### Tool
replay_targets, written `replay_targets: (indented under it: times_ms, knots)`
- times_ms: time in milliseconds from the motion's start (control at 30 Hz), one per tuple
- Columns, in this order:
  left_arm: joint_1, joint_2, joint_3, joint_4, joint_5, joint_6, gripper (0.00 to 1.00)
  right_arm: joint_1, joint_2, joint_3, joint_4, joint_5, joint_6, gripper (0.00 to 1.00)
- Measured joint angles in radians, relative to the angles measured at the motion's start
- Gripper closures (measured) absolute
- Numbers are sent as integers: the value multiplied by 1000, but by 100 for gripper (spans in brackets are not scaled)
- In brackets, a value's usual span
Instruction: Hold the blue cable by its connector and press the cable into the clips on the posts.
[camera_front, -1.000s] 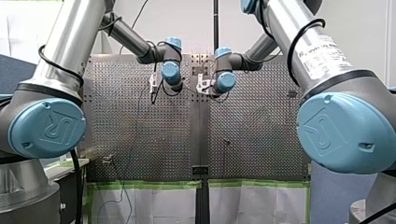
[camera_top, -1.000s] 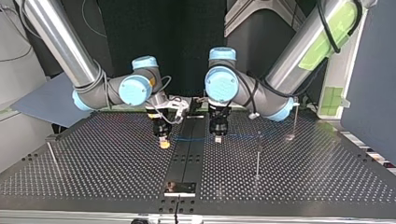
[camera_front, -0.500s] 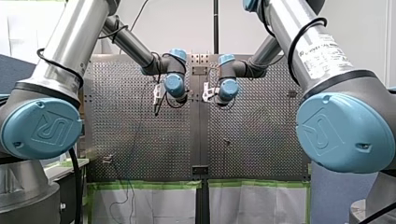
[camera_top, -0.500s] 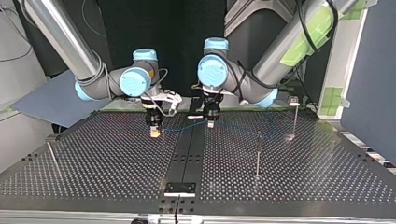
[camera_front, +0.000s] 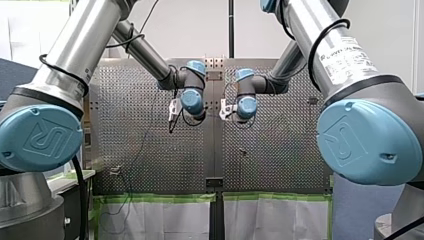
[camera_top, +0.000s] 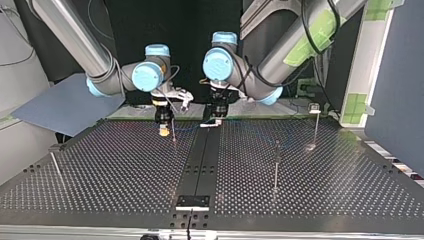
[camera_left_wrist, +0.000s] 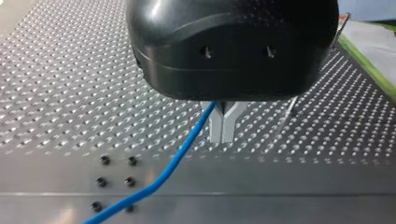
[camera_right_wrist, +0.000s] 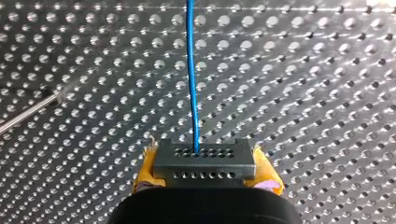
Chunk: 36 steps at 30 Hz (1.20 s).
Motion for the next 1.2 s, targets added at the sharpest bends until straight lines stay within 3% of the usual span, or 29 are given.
replay_targets:
  times_ms: [167, 367, 767, 1033, 1200]
  knots:
    - [-19, -36, -10, 46, -4, 1, 100, -8, -3, 52, -52, -32, -1, 100]
    - [-47, -62, -10, 93, -36, -3, 100, -29, -6, 112, -111, -88, 41, 100]
    - [-93, -92, -11, 203, -123, -4, 100, -63, -4, 224, -224, -194, 75, 100]
    - [-121, -157, -10, 270, -131, -8, 100, -123, -4, 293, -293, -256, 132, 100]
    - [-126, -185, -10, 314, -134, -7, 100, -160, -3, 331, -331, -293, 140, 100]
